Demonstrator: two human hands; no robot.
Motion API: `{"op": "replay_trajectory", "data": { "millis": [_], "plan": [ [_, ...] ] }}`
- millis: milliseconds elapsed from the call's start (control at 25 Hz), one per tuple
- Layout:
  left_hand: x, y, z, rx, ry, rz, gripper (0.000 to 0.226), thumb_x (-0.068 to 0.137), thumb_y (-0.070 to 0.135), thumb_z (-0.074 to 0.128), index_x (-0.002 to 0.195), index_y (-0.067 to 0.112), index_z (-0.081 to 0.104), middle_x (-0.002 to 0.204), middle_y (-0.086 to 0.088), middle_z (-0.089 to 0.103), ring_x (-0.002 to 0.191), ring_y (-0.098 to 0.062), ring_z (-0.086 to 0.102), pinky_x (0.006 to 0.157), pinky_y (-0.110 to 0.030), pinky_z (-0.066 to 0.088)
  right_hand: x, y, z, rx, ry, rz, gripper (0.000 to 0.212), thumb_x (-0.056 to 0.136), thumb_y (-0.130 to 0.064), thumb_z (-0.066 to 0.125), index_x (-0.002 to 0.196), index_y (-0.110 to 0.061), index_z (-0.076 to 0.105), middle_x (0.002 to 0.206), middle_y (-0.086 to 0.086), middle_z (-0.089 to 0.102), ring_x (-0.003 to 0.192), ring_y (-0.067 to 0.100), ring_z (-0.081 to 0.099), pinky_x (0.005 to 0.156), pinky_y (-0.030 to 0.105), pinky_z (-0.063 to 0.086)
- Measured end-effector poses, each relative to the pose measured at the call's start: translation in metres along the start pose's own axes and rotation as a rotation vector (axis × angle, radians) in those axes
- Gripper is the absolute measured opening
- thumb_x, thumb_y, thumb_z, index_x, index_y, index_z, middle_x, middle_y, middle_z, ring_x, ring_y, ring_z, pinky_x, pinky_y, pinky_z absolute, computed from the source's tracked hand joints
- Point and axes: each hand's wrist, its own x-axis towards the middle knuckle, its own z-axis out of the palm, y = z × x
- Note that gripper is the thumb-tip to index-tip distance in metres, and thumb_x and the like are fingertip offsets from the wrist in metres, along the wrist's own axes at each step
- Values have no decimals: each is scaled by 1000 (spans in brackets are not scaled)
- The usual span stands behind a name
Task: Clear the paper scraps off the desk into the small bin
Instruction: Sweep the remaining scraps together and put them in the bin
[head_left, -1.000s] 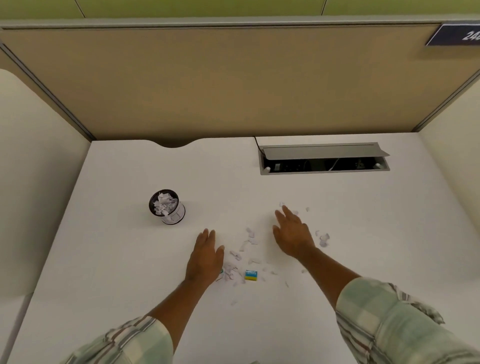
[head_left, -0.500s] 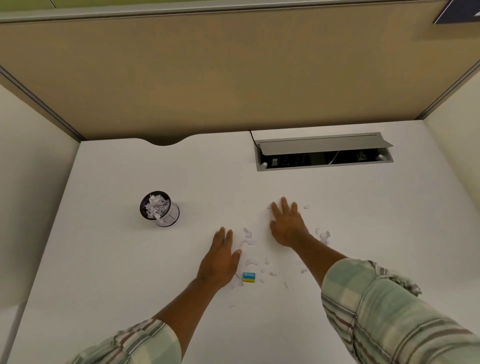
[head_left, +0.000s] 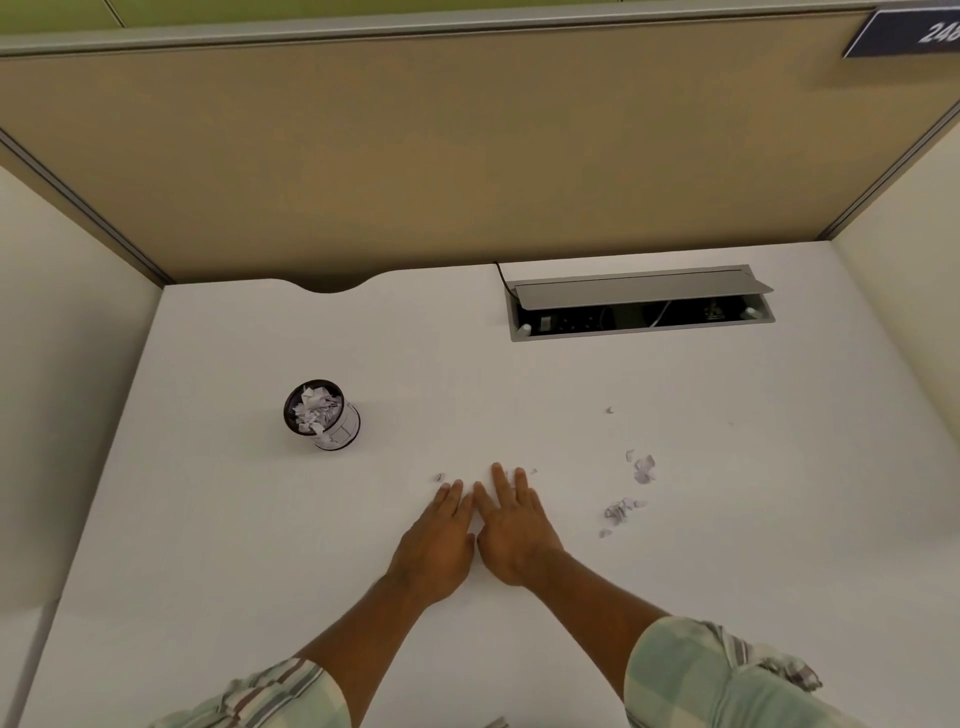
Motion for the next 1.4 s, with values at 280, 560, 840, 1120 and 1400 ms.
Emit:
{"op": "replay_trajectory", "data": {
  "millis": [280, 560, 840, 1120, 1400],
  "plan": [
    [-16, -16, -6, -75, 177, -31, 57, 105, 34, 44, 155, 11, 35, 165, -5, 29, 155, -20, 24, 123, -27, 16, -11, 23, -28, 39, 130, 31, 63, 103, -40, 33, 160, -17, 19, 171, 6, 1, 155, 29, 16, 117, 48, 34],
    [10, -13, -27, -103, 26, -149, 72, 105, 49, 34, 161, 15, 5, 170, -3, -5, 158, -18, -4, 126, -30, 7, 5, 131, -94, 11, 172, 270, 67, 104, -38, 32, 161, -12, 8, 171, 4, -3, 157, 26, 8, 121, 48, 28],
    [22, 0, -22, -112, -93, -126, 77, 104, 52, 37, 161, 16, 0, 170, 0, -6, 158, -16, -2, 127, -32, 11, 3, 171, -98, -68, 45, 163, 69, 107, -44, 27, 162, -10, 2, 171, 4, -7, 158, 26, 0, 125, 47, 21],
    [18, 7, -20, -129, -104, -130, 77, 103, 54, 35, 161, 18, 0, 170, 2, -6, 158, -16, -2, 128, -34, 13, -42, 153, -19, 148, 231, 267, 73, 107, -46, 28, 160, -2, 7, 170, 15, -3, 157, 31, -1, 128, 40, 8],
    [6, 9, -19, -117, -83, -91, 74, 104, 50, 38, 162, 17, 5, 171, -1, -1, 158, -18, 2, 128, -34, 13, -58, 52, 45, 250, 256, 314, 77, 105, -47, 24, 159, 0, -4, 165, 21, -21, 154, 37, -19, 127, 44, -9]
  ]
}}
